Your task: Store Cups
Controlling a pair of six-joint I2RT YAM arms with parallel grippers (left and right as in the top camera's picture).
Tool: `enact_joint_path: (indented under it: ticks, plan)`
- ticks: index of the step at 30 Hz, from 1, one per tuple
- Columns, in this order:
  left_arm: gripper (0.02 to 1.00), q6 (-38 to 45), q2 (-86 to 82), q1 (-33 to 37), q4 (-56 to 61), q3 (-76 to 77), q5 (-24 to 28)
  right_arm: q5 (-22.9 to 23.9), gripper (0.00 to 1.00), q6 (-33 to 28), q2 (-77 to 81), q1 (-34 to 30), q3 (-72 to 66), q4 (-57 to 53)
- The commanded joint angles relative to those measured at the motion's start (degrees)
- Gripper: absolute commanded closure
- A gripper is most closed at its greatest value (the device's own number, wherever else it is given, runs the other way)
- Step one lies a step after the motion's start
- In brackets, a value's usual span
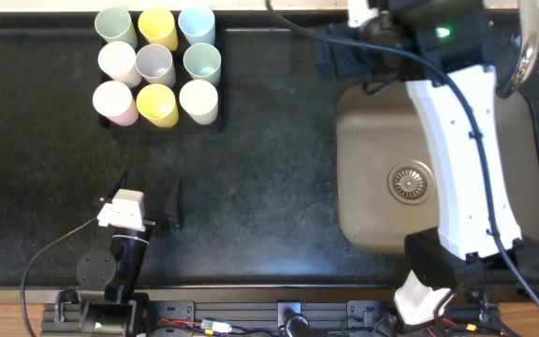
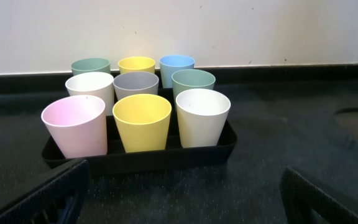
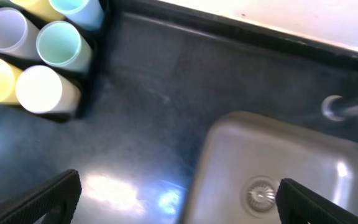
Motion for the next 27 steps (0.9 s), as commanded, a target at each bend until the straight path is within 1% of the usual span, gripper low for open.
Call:
enact_joint_path:
  ticks: [1, 5, 8, 9, 11, 18, 19, 22, 23, 27]
  plan:
    - [0.018, 0.9, -0.5, -0.2, -0.2, -0.1, 0.8, 0.5, 0.003, -5.6, -8.1, -2.3, -10.4, 5.9]
    - [0.018, 0.9, -0.5, -0.2, -0.2, -0.1, 0.8, 0.5, 0.005, -4.9, -21.2, -3.8, -29.0, 17.7]
    - [0.020, 0.9, -0.5, -0.2, -0.2, -0.1, 0.8, 0.5, 0.005, -2.5, -31.4, -5.8, -42.2, 25.6]
    - [0.018, 0.9, -0.5, -0.2, -0.2, -0.1, 0.8, 0.5, 0.003, -1.1, -37.6, -7.3, -49.7, 29.9]
    - [0.018, 0.9, -0.5, -0.2, -0.2, -0.1, 0.8, 0.5, 0.003, 0.2, -45.4, -9.2, -58.9, 35.3]
    - [0.020, 0.9, -0.5, -0.2, -0.2, -0.1, 0.8, 1.2, 0.003, 0.5, -71.6, -10.3, -88.0, 57.1]
    - [0.018, 0.9, -0.5, -0.2, -0.2, -0.1, 0.8, 2.8, 0.005, 0.5, -80.1, -10.3, -96.1, 62.7]
    - [0.018, 0.9, -0.5, -0.2, -0.2, -0.1, 0.8, 5.8, 0.003, 0.4, -89.5, -10.3, -104.7, 67.4]
    - [0.018, 0.9, -0.5, -0.2, -0.2, -0.1, 0.8, 6.8, 0.003, 0.4, -95.1, -10.3, -109.6, 69.8]
    - [0.018, 0.9, -0.5, -0.2, -0.2, -0.1, 0.8, 6.8, 0.003, 0.4, -105.4, -10.3, -118.3, 71.7]
